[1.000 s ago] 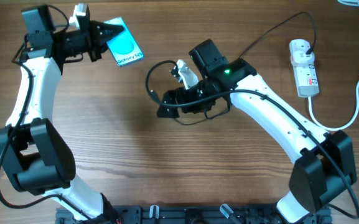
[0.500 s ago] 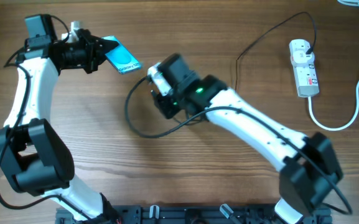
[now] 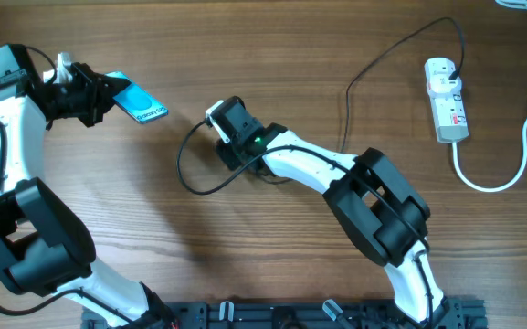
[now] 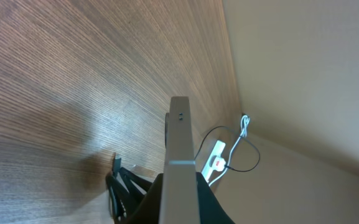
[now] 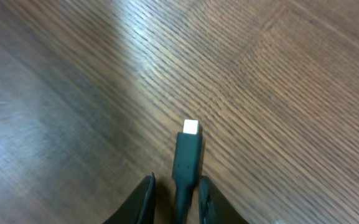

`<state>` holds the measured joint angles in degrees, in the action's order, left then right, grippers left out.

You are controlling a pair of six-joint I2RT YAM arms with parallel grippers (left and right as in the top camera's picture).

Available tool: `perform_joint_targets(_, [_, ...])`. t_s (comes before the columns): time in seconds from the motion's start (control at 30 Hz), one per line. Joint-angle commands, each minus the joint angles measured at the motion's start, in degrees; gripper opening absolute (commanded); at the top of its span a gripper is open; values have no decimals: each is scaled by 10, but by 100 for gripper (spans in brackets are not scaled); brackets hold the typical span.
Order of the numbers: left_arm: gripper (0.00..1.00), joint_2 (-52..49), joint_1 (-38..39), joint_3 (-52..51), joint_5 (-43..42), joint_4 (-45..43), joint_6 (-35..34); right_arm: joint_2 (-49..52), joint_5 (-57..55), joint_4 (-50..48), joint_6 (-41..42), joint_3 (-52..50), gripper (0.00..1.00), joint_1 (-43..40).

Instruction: Plug charger to phone and switch on socket

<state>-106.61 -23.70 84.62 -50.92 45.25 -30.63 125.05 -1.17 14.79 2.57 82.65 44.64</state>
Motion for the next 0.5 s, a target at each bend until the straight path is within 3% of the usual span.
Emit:
perform_joint_targets(0.0, [4, 16, -2, 3, -6, 1, 20, 27, -12, -2, 21, 1, 25, -7])
perform_joint_targets(0.17, [4, 16, -2, 3, -6, 0, 20, 26, 5, 53, 20, 2, 4, -7])
perform_joint_targets(0.33, [4, 16, -2, 3, -12, 0, 20, 21, 8, 97, 52, 3, 4, -9])
perform_joint_targets(0.47, [4, 16, -2, 3, -108, -37, 35, -36, 59, 133, 53, 6, 4, -35])
